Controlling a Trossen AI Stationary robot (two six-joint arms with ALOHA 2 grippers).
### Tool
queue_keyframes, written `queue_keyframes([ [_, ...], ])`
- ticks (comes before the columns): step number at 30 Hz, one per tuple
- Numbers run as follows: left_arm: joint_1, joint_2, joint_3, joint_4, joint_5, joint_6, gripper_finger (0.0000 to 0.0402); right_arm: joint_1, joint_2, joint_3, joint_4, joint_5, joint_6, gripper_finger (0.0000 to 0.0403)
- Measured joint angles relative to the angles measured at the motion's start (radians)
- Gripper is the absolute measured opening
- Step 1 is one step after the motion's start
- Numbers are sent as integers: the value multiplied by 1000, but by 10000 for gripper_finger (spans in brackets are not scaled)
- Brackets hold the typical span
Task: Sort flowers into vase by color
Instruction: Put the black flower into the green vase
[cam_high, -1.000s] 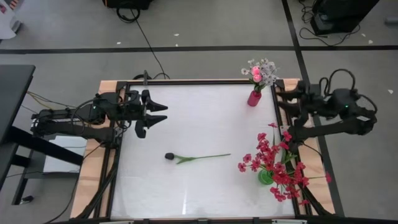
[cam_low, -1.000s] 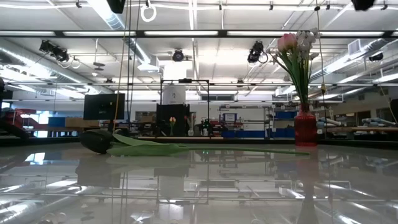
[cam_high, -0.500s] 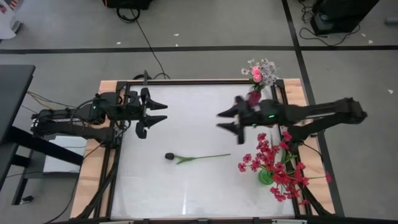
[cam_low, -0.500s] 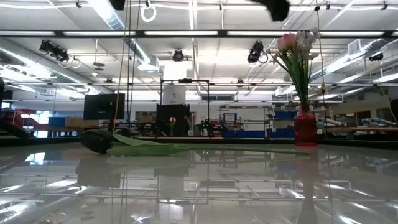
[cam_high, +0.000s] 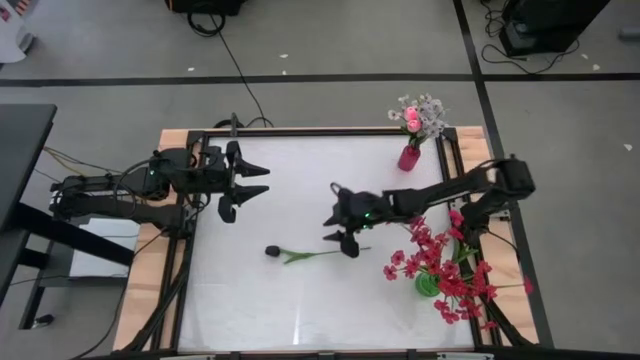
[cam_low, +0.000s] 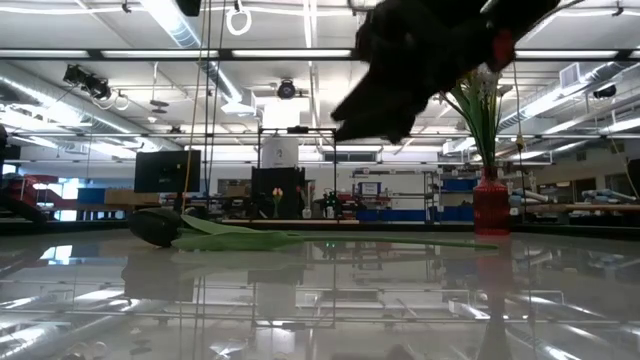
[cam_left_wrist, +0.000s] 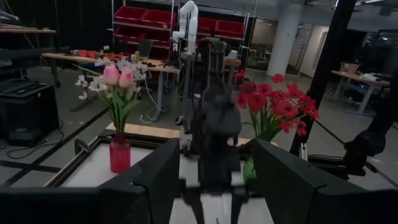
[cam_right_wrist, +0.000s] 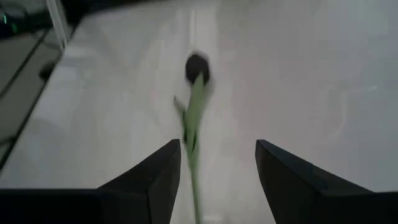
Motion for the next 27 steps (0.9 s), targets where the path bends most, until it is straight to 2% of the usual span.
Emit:
queue_keyframes([
  [7, 0, 0, 0, 0, 0, -41, 208, 36, 163, 0, 127, -111, -16, 215],
  [12, 0, 0, 0, -1, 0, -42, 208, 53, 247, 4, 161, -114, -61, 214],
  [18, 0, 0, 0, -2, 0, -41, 208, 61, 346, 74, 72, -82, -135, 188],
  [22, 0, 0, 0, -2, 0, -45, 208, 62, 380, 145, -18, -26, -182, 142],
  [27, 0, 0, 0, -2, 0, -46, 208, 59, 375, 210, -144, 18, -218, 24],
])
